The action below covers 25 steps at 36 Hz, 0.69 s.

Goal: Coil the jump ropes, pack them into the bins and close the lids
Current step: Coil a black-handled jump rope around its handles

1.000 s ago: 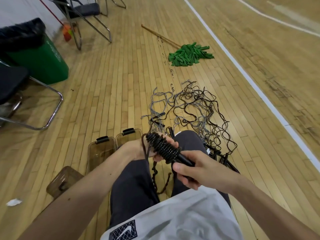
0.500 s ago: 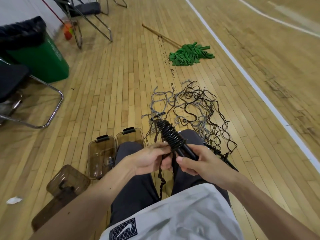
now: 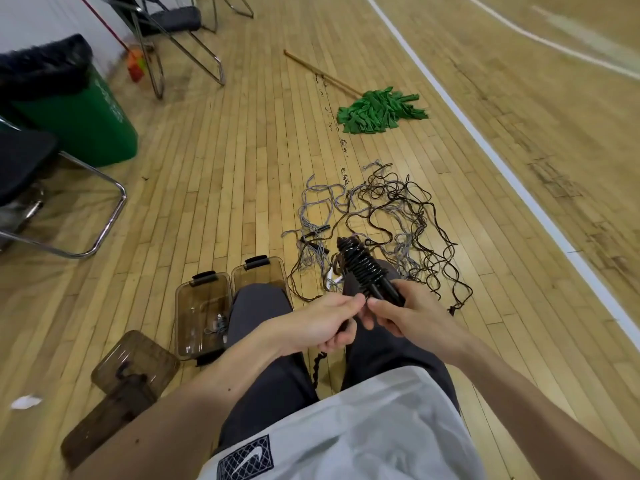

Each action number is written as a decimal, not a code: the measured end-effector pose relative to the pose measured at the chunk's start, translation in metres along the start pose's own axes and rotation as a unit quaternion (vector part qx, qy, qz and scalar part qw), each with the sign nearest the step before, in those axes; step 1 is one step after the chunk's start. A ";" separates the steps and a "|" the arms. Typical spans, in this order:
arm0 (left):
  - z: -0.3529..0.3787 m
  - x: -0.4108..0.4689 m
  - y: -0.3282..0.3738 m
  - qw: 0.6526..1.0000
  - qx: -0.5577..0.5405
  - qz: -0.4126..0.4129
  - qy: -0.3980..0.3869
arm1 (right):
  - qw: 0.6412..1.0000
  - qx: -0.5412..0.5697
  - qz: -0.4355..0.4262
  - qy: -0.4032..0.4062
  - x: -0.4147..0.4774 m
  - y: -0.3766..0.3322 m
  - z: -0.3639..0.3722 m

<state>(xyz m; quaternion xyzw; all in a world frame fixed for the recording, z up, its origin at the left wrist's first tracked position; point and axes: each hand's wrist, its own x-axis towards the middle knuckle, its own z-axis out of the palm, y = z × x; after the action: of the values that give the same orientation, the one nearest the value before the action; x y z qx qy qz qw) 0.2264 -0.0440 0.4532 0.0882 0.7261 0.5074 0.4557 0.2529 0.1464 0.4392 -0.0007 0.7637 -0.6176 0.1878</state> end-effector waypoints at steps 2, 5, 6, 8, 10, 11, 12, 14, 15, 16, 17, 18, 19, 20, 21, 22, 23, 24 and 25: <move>0.001 -0.002 0.002 0.997 0.082 0.006 0.011 | 1.000 -0.009 0.016 0.005 0.000 0.003 0.000; 0.004 -0.004 0.005 0.984 0.178 0.011 0.030 | 0.999 -0.016 0.029 0.014 0.001 0.004 0.000; 0.004 -0.004 0.006 0.979 0.200 0.015 0.035 | 0.999 -0.019 0.033 0.019 0.001 0.005 0.000; 0.003 -0.004 0.007 0.968 0.246 0.027 0.045 | 0.998 -0.044 0.034 0.034 0.002 0.005 0.000; 0.000 -0.004 0.007 0.957 0.281 0.033 0.057 | 0.995 -0.075 0.034 0.051 0.004 0.006 0.000; -0.002 -0.004 0.008 0.954 0.290 0.036 0.066 | 0.994 -0.085 0.033 0.059 0.005 0.005 -0.002; -0.004 -0.004 0.009 0.953 0.291 0.040 0.076 | 0.993 -0.094 0.031 0.068 0.007 0.005 -0.004; -0.007 -0.004 0.012 0.958 0.268 0.047 0.091 | 0.989 -0.115 0.016 0.092 0.009 0.001 -0.010; -0.008 -0.003 0.015 0.961 0.254 0.047 0.100 | 0.986 -0.126 0.006 0.106 0.010 -0.002 -0.012; -0.011 -0.001 0.017 0.962 0.245 0.047 0.112 | 0.983 -0.135 -0.003 0.121 0.012 -0.005 -0.015; -0.014 0.001 0.018 0.962 0.238 0.046 0.123 | 0.980 -0.145 -0.010 0.137 0.013 -0.008 -0.016; -0.017 0.003 0.020 0.963 0.234 0.046 0.129 | 0.976 -0.156 -0.015 0.154 0.014 -0.010 -0.018; -0.019 0.004 0.022 0.962 0.233 0.048 0.131 | 0.971 -0.164 -0.018 0.172 0.016 -0.012 -0.020; -0.019 0.005 0.024 0.960 0.242 0.052 0.134 | 0.968 -0.166 -0.018 0.188 0.018 -0.013 -0.024; -0.019 0.005 0.026 0.954 0.259 0.063 0.139 | 0.966 -0.164 -0.016 0.199 0.019 -0.014 -0.027; -0.018 0.005 0.029 0.944 0.285 0.079 0.149 | 0.966 -0.162 -0.010 0.203 0.021 -0.015 -0.029; -0.017 0.003 0.032 0.931 0.314 0.098 0.160 | 0.965 -0.167 0.000 0.200 0.021 -0.016 -0.031; -0.015 0.002 0.034 0.915 0.347 0.114 0.169 | 0.965 -0.179 0.013 0.191 0.022 -0.016 -0.033; -0.014 0.001 0.036 0.900 0.379 0.128 0.175 | 0.965 -0.194 0.029 0.176 0.023 -0.015 -0.035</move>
<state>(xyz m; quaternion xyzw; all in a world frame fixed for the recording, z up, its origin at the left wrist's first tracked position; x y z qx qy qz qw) 0.2033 -0.0359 0.4831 0.2564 0.9138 0.2554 0.1842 0.2185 0.1704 0.4524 0.0935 0.8897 -0.4421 0.0648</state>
